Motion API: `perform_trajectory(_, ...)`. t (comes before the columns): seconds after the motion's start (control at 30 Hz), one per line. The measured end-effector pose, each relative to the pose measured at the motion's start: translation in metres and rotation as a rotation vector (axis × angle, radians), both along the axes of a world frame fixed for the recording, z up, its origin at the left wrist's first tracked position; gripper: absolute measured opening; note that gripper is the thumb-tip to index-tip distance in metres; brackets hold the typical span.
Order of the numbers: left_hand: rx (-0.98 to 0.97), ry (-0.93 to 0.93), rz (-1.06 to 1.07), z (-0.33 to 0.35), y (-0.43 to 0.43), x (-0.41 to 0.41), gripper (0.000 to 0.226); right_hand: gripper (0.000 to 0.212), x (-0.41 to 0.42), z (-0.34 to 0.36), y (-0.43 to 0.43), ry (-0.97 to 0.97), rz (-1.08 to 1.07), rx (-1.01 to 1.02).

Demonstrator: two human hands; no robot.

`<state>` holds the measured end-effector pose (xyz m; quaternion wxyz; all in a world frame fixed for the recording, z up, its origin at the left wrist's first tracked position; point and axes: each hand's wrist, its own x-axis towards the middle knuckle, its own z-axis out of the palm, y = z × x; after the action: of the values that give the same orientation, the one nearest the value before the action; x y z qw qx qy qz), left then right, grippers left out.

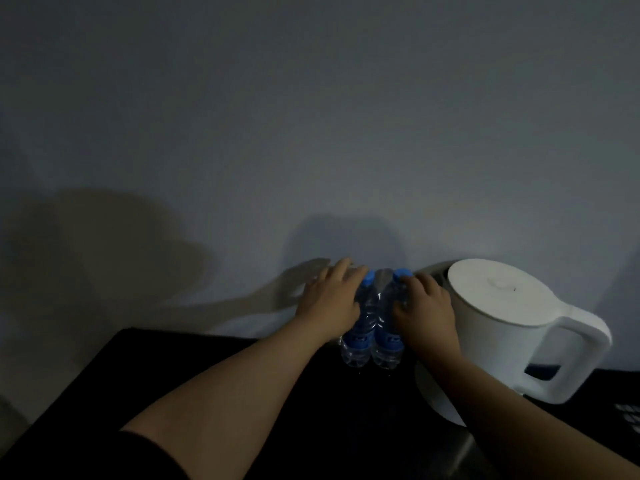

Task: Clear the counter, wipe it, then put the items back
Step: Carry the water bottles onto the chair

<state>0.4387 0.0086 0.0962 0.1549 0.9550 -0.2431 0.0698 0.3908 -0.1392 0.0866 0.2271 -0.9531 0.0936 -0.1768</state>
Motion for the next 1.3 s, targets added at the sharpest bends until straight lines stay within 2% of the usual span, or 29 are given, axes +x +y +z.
perform_trajectory(0.13,0.094,0.005,-0.056,0.006,-0.007,0.033,0.049,0.048,0.026,0.002,-0.001,0.1,0.037,0.037)
perform_trajectory(0.33,-0.023,0.121,-0.085,-0.005,-0.011,0.049,0.046,0.044,0.047,0.005,-0.006,0.138,-0.039,-0.003)
perform_trajectory(0.5,-0.083,-0.052,-0.035,-0.011,-0.022,0.038,0.033,0.039,0.051,-0.007,-0.002,0.09,-0.016,0.233)
perform_trajectory(0.57,-0.197,0.018,0.007,-0.018,-0.026,0.033,0.031,0.027,0.049,-0.015,-0.001,0.048,-0.038,0.395)
perform_trajectory(0.63,-0.378,0.186,0.103,-0.024,-0.028,0.033,0.033,0.013,0.046,-0.019,-0.002,0.008,-0.087,0.617)
perform_trajectory(0.7,-0.572,0.358,0.175,-0.029,-0.029,0.037,0.031,0.015,0.043,-0.027,-0.004,-0.016,-0.087,0.807)
perform_trajectory(0.8,-0.826,0.66,0.189,-0.033,-0.024,0.044,0.025,0.014,0.038,-0.034,-0.003,0.003,-0.031,0.842)
perform_trajectory(0.9,-0.937,0.858,0.252,-0.04,-0.016,0.04,0.019,0.006,0.035,-0.039,-0.004,0.027,0.009,0.842)
perform_trajectory(0.93,-0.964,0.898,0.269,-0.043,-0.012,0.037,0.02,0.013,0.034,-0.04,-0.005,0.032,0.019,0.846)
perform_trajectory(1.03,-1.033,0.957,0.26,-0.047,-0.001,0.028,0.022,0.014,0.024,-0.04,-0.008,0.036,0.043,0.878)
perform_trajectory(1.17,-1.159,0.929,0.248,-0.052,0.013,0.007,0.024,0.018,-0.004,-0.041,0.0,0.077,0.008,0.935)
perform_trajectory(1.3,-1.335,0.859,0.311,-0.061,0.022,-0.02,0.024,0.023,-0.038,-0.048,0.015,-0.031,-0.01,1.008)
